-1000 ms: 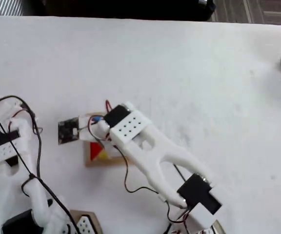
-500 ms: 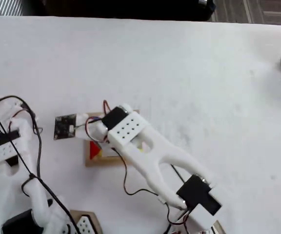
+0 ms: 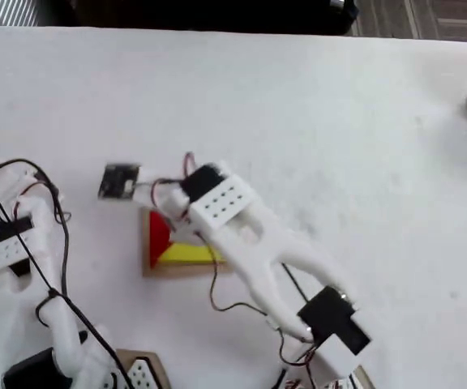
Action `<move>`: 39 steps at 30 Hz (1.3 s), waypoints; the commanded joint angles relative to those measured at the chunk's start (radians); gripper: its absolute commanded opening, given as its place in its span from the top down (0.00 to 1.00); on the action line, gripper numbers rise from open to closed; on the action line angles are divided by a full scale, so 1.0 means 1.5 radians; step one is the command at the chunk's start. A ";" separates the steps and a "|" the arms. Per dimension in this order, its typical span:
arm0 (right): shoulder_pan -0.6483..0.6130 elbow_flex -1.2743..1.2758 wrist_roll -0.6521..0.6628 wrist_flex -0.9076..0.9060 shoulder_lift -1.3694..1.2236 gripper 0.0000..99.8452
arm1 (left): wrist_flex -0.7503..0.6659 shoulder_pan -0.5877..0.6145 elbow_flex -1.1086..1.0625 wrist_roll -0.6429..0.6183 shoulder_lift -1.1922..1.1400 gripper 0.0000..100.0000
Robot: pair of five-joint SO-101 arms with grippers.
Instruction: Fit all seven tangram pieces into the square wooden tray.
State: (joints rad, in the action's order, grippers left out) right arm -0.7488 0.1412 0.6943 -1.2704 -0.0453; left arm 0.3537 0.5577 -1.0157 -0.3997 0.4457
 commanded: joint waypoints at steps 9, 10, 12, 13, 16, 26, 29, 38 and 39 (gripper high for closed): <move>0.232 0.007 -0.204 -0.027 0.116 0.98 | -0.010 -0.059 0.024 0.007 0.001 0.98; 0.252 0.021 -0.207 -0.026 0.113 0.98 | -0.009 -0.070 0.024 0.030 0.001 0.98; 0.291 0.058 -0.207 -0.009 0.110 0.98 | 0.000 -0.103 0.019 0.083 0.004 0.98; 0.309 0.085 -0.207 0.012 0.110 0.98 | 0.012 -0.125 0.019 0.102 0.006 0.98; 0.352 0.203 -0.208 0.109 0.115 0.98 | 0.058 -0.192 0.033 0.120 0.006 0.98; 0.496 0.375 -0.222 0.185 0.193 0.98 | 0.248 -0.356 0.085 0.120 0.041 0.98; 0.532 0.415 -0.200 0.212 0.198 0.98 | 0.282 -0.442 0.091 0.121 0.077 0.98; 0.628 0.448 -0.181 0.212 0.196 0.98 | 0.283 -0.660 0.076 0.247 0.100 0.98; 0.630 0.448 -0.172 0.212 0.196 0.98 | 0.280 -0.684 0.069 0.254 0.100 0.98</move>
State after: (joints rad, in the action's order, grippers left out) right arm 0.1703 0.8163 0.4012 -0.9636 0.2125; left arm 0.7725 -0.3675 -0.9375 -0.0775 0.5593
